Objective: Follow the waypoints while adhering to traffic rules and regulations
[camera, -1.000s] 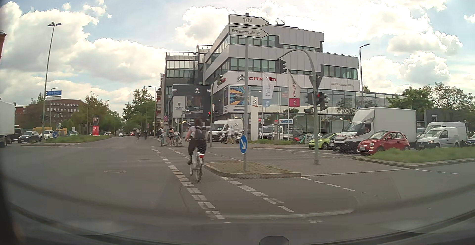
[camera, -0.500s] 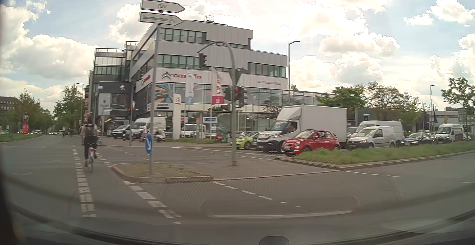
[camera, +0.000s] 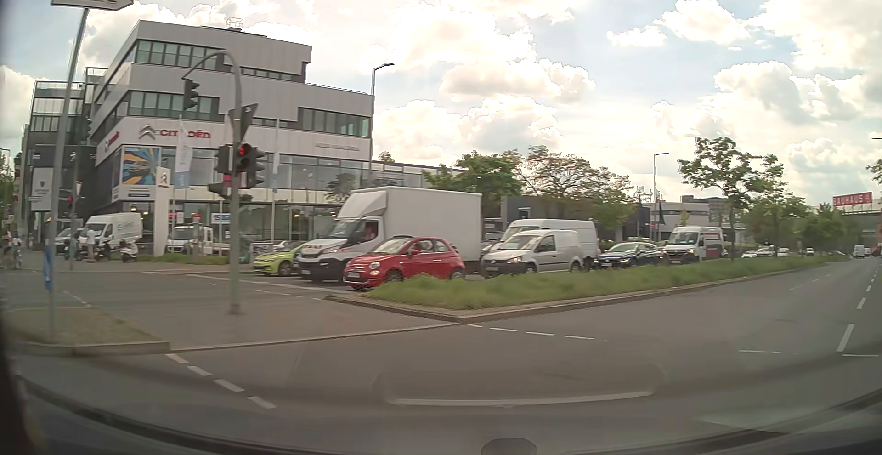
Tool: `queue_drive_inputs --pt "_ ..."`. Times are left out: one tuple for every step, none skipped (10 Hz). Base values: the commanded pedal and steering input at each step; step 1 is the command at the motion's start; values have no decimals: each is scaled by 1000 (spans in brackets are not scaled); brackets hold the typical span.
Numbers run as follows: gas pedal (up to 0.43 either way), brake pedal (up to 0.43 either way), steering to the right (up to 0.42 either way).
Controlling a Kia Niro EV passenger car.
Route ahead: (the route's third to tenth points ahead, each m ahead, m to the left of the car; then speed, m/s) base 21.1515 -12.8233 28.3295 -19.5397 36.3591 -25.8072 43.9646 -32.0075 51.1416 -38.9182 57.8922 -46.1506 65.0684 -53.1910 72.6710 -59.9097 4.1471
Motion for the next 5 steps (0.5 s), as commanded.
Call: queue_drive_inputs --pt "350 18 540" --pt "350 18 517" --pt "350 18 496" --pt "350 18 469" --pt "350 18 427"
